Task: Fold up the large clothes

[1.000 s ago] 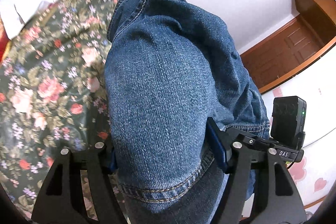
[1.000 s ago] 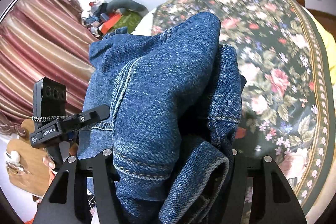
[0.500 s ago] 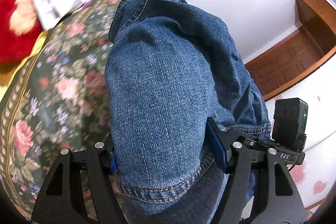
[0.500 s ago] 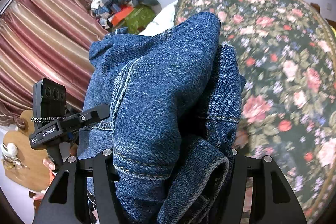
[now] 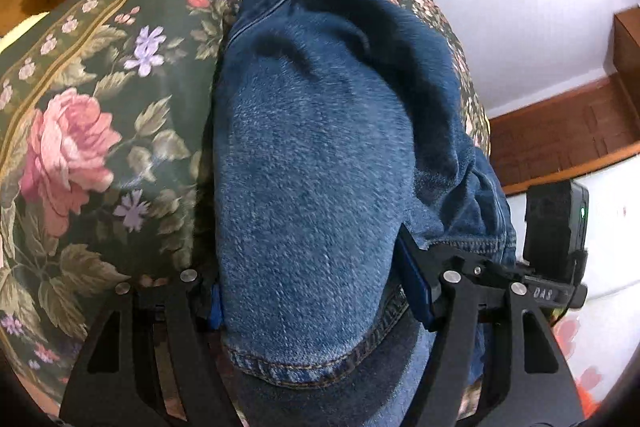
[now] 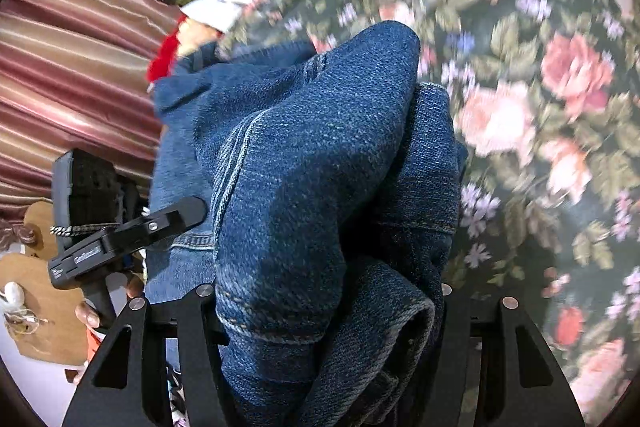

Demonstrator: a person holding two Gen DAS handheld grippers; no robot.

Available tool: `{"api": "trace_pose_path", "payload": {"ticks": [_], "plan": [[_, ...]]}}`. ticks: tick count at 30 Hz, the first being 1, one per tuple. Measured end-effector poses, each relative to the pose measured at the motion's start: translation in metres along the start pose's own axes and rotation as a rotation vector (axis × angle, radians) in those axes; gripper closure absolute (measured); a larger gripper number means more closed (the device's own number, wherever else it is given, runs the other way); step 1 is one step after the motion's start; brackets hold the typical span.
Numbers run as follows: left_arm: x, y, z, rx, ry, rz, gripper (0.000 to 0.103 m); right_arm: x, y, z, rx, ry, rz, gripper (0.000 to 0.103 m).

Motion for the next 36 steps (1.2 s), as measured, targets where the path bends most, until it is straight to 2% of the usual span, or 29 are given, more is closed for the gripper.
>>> {"api": "trace_pose_path", "payload": {"ticks": [4, 6, 8, 11, 13, 15, 18, 20, 23, 25, 27, 30, 31, 33, 36], "plan": [[0.004, -0.008, -0.003, -0.033, -0.028, 0.018, 0.032, 0.002, 0.002, 0.0, 0.03, -0.006, -0.032, 0.039], [0.005, -0.011, -0.007, -0.036, -0.017, 0.015, 0.031, 0.004, 0.001, -0.002, 0.052, -0.008, -0.033, 0.038], [0.0, -0.02, -0.019, -0.056, 0.032, 0.045, 0.031, 0.005, -0.002, -0.01, 0.068, -0.023, -0.048, 0.037], [-0.01, -0.027, -0.035, -0.101, 0.148, 0.13, 0.031, 0.009, -0.006, -0.026, 0.068, -0.049, -0.094, 0.036], [-0.019, -0.029, -0.053, -0.152, 0.251, 0.197, 0.032, 0.011, -0.01, -0.038, 0.058, -0.09, -0.134, 0.036], [-0.028, -0.029, -0.069, -0.198, 0.311, 0.236, 0.032, 0.015, -0.014, -0.055, 0.025, -0.14, -0.197, 0.036], [-0.041, -0.038, -0.09, -0.233, 0.278, 0.253, 0.032, 0.025, -0.018, -0.084, -0.059, -0.199, -0.289, 0.036], [-0.045, -0.049, -0.093, -0.237, 0.271, 0.269, 0.032, 0.035, -0.023, -0.095, -0.104, -0.214, -0.33, 0.03], [-0.06, -0.058, -0.083, -0.242, 0.292, 0.301, 0.032, 0.048, -0.035, -0.091, -0.11, -0.227, -0.393, 0.023], [-0.068, -0.069, -0.074, -0.223, 0.309, 0.322, 0.032, 0.052, -0.043, -0.08, -0.079, -0.243, -0.425, 0.022], [-0.066, -0.084, -0.061, -0.188, 0.35, 0.357, 0.031, 0.048, -0.054, -0.059, -0.01, -0.264, -0.455, 0.022], [-0.052, -0.097, -0.05, -0.19, 0.446, 0.462, 0.019, 0.029, -0.066, -0.041, 0.053, -0.297, -0.476, 0.022], [-0.044, -0.101, -0.049, -0.174, 0.452, 0.462, 0.015, 0.022, -0.068, -0.04, 0.059, -0.28, -0.462, 0.022], [-0.028, -0.106, -0.048, -0.149, 0.456, 0.442, 0.014, 0.011, -0.068, -0.046, 0.052, -0.224, -0.411, 0.019], [-0.016, -0.109, -0.054, -0.145, 0.422, 0.386, 0.012, -0.002, -0.067, -0.055, 0.049, -0.197, -0.378, 0.013]]}}
Point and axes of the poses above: each gripper's, at about its wrist camera, not at the fingertips, and z roughly the way its jaws point, x to its left, y to its top, the point moved 8 cm from there along z, roughly the way its jaws point, and after that the axes turned 4 degrees about y, right-handed, at the moved point
